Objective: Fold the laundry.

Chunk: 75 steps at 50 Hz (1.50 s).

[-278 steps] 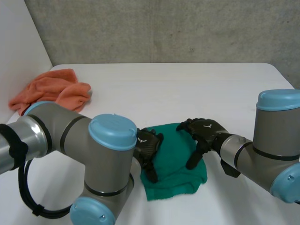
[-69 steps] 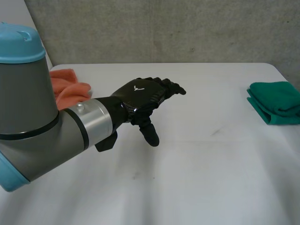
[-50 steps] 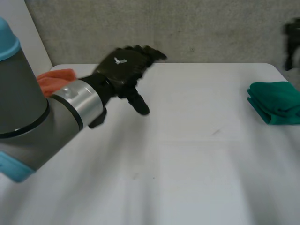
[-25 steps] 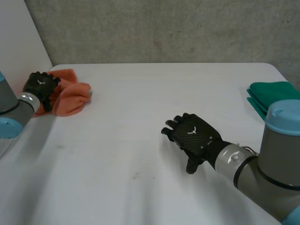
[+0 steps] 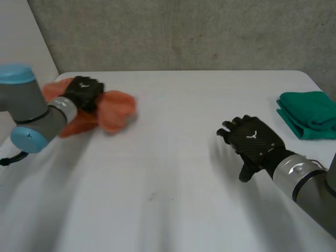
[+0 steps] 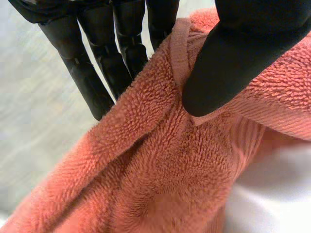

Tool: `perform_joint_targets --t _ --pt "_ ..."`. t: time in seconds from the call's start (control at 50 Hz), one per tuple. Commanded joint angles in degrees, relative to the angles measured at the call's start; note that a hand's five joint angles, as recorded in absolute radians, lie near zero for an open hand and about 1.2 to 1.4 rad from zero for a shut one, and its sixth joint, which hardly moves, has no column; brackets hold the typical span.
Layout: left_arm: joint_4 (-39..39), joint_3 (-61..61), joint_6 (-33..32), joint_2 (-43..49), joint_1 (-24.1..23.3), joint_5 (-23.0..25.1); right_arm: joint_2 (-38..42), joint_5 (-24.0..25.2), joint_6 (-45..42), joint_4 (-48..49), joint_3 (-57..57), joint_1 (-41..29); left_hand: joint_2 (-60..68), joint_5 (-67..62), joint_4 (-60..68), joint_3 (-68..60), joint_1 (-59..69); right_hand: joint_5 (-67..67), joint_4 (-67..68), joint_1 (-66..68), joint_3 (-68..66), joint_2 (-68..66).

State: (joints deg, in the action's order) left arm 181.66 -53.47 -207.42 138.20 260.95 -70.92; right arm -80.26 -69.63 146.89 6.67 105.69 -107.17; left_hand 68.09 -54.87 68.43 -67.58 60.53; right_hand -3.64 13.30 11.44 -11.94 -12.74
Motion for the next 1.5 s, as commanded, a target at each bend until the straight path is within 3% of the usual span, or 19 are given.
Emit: perform_joint_targets --t 0.02,0.18,0.26,0.3,0.36,0.42,0.5,0.58,0.74,0.82,0.9,1.06,1.26,1.5 --pt "2.2 -23.1 14.3 -19.6 -14.6 6.3 -0.3 -4.1 1.0 0.4 -2.2 3.0 11.9 -15.1 11.6 -12.4 19.5 3.6 -3.3 -1.4 1.9 2.7" --pt "9.1 -32.1 24.9 -21.8 -30.6 6.6 0.1 -12.1 1.7 0.4 -4.5 3.1 9.9 -13.2 9.6 -10.4 17.5 3.6 -3.3 -1.4 1.9 2.7" --pt "9.2 -29.9 25.3 -18.2 -31.9 2.9 0.4 -13.6 2.8 0.3 -4.8 3.2 -51.9 48.7 -52.2 51.4 -44.3 3.6 -3.3 -1.4 1.9 2.7" --pt "8.4 -28.3 25.3 -18.1 -31.6 -1.0 0.4 -13.4 3.1 0.1 -4.8 3.3 -54.0 50.8 -54.3 53.5 -46.4 3.6 -3.3 -1.4 1.9 2.7" --pt "6.6 -27.3 24.7 -18.5 -28.8 -5.9 0.4 -13.3 3.0 -0.2 -4.9 3.4 -55.0 51.8 -55.4 54.5 -47.5 3.6 -3.3 -1.4 1.9 2.7" --pt "5.3 -27.6 23.8 -19.9 -25.6 -7.7 0.4 -12.8 2.9 -0.3 -4.9 3.0 -55.0 51.8 -55.4 54.5 -47.5 3.6 -3.3 -1.4 1.9 2.7" --pt "3.7 -28.4 21.3 -23.3 -21.5 -7.7 0.1 -11.5 2.2 -1.8 -5.3 2.9 -55.0 51.8 -55.4 54.5 -47.5 3.6 -3.3 -1.4 1.9 2.7" --pt "3.2 -30.6 17.5 -25.1 -19.3 -7.5 -0.2 -8.3 0.8 -10.3 -6.3 2.7 -54.8 51.6 -55.2 54.3 -47.3 3.6 -3.3 -1.4 1.9 2.7" --pt "0.9 -37.9 1.2 -26.0 -15.3 -5.6 -3.1 -1.6 -2.7 -30.1 -6.1 2.8 -53.8 50.6 -54.2 53.3 -46.3 3.6 -3.3 -1.4 1.9 2.7" --pt "0.4 -39.0 -6.2 -25.4 -13.5 -4.4 -3.9 0.3 -6.2 -32.9 -3.9 2.9 -53.7 50.5 -54.0 53.2 -46.1 3.6 -3.3 -1.4 1.9 2.7" --pt "0.6 -38.2 -9.0 -23.7 -12.0 -4.4 -4.7 0.8 -11.7 -33.6 -1.6 3.2 -53.3 50.1 -53.7 52.8 -45.8 3.6 -3.3 -1.4 1.9 2.7" --pt "1.1 -30.6 -8.7 -16.3 -11.6 -5.4 -5.3 1.3 -22.8 -35.8 2.7 3.4 -52.5 49.3 -52.8 52.0 -44.9 3.6 -3.3 -1.4 1.9 2.7" --pt "5.3 -23.2 -4.3 -13.2 -12.0 -7.2 -7.5 2.4 -25.0 -37.2 2.4 4.8 -51.5 48.3 -51.8 51.0 -43.9 3.6 -3.3 -1.4 1.9 2.7" --pt "3.1 -13.1 0.7 -6.3 -13.0 -7.1 -9.5 4.3 -29.6 -44.2 -3.0 9.8 -51.5 48.3 -51.8 51.0 -43.9 3.6 -3.3 -1.4 1.9 2.7"
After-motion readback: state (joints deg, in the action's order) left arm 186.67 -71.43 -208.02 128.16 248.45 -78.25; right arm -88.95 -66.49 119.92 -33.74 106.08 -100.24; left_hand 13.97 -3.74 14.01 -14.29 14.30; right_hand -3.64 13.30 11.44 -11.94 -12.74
